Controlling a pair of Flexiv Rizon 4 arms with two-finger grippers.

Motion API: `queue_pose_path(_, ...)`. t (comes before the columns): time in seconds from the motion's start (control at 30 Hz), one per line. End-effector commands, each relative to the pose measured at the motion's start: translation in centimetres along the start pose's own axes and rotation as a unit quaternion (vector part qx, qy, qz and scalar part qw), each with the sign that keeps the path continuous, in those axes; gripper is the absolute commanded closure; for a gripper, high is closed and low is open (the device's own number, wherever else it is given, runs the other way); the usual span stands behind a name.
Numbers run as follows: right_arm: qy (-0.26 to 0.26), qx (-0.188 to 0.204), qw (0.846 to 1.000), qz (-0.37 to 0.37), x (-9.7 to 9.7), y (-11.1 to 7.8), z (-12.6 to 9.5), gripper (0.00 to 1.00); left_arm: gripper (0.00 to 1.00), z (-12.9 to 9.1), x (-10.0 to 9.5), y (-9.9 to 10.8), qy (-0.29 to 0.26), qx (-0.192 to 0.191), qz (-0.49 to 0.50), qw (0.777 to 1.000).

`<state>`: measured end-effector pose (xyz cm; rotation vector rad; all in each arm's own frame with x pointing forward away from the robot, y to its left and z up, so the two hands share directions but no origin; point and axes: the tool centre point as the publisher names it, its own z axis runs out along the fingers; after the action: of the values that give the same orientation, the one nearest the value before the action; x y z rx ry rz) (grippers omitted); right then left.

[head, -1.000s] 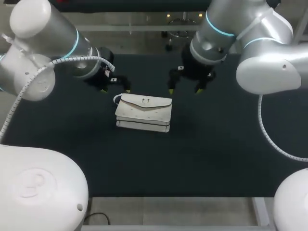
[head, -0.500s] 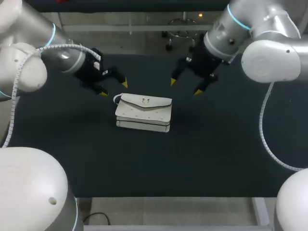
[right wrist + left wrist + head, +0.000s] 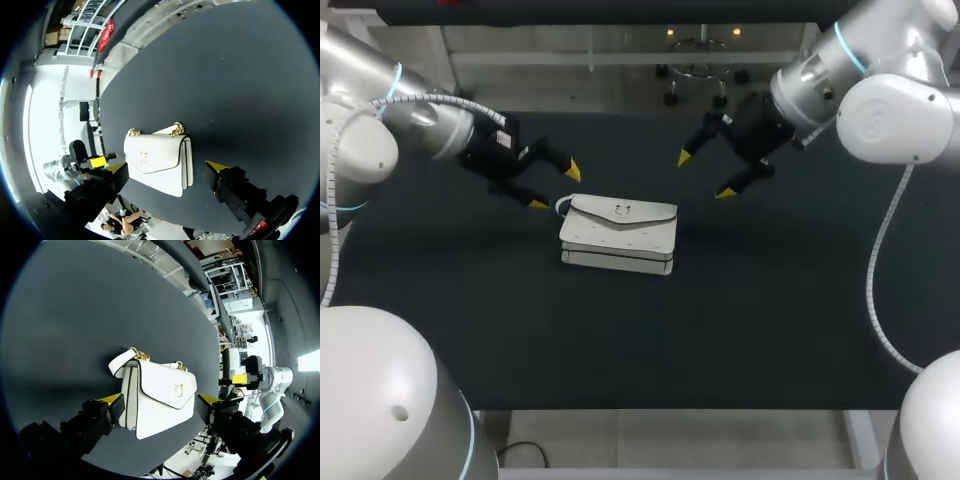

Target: Pick up the bag, open it, inspect its contents, close it, and place it on the opposite side

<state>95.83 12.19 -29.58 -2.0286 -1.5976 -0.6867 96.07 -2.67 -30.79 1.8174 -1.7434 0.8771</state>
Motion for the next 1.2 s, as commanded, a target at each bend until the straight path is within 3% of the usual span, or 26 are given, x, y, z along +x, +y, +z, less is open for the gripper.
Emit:
queue_pose_path(0.03, 0.080, -0.011, 0.997, -0.003, -1.8, -1.0, 1.6, 0.00, 0.00, 0.7, -0.4, 0.1, 0.030, -0.005, 0.004, 1.000)
queue_pose_path(0.33, 0.096, 0.012, 0.995, -0.009, -1.8, -2.3, 3.7, 0.02, 0.00, 1.7, -0.8, 0.2, 0.064, -0.022, -0.007, 0.998)
queue_pose_path(0.47, 0.103, 0.013, 0.994, -0.011, -2.0, -2.6, 4.2, 0.19, 0.00, 2.2, -1.3, 0.2, 0.078, -0.031, -0.015, 0.996)
queue_pose_path(0.73, 0.130, 0.025, 0.991, -0.002, -2.4, -2.8, 5.8, 0.17, 0.01, 3.0, -1.4, 0.1, 0.094, -0.046, -0.021, 0.994)
queue_pose_path(0.83, 0.138, 0.027, 0.990, 0.000, -2.3, -2.8, 6.1, 0.20, 0.15, 3.2, -1.4, 0.0, 0.098, -0.047, -0.023, 0.994)
queue_pose_path(0.93, 0.146, 0.028, 0.989, 0.001, -2.1, -2.6, 6.3, 0.23, 0.22, 3.4, -1.2, 0.1, 0.103, -0.048, -0.019, 0.993)
queue_pose_path(1.2, 0.165, 0.038, 0.986, 0.005, -1.7, -2.3, 7.1, 0.26, 0.28, 3.9, -1.1, 0.4, 0.107, -0.058, -0.001, 0.993)
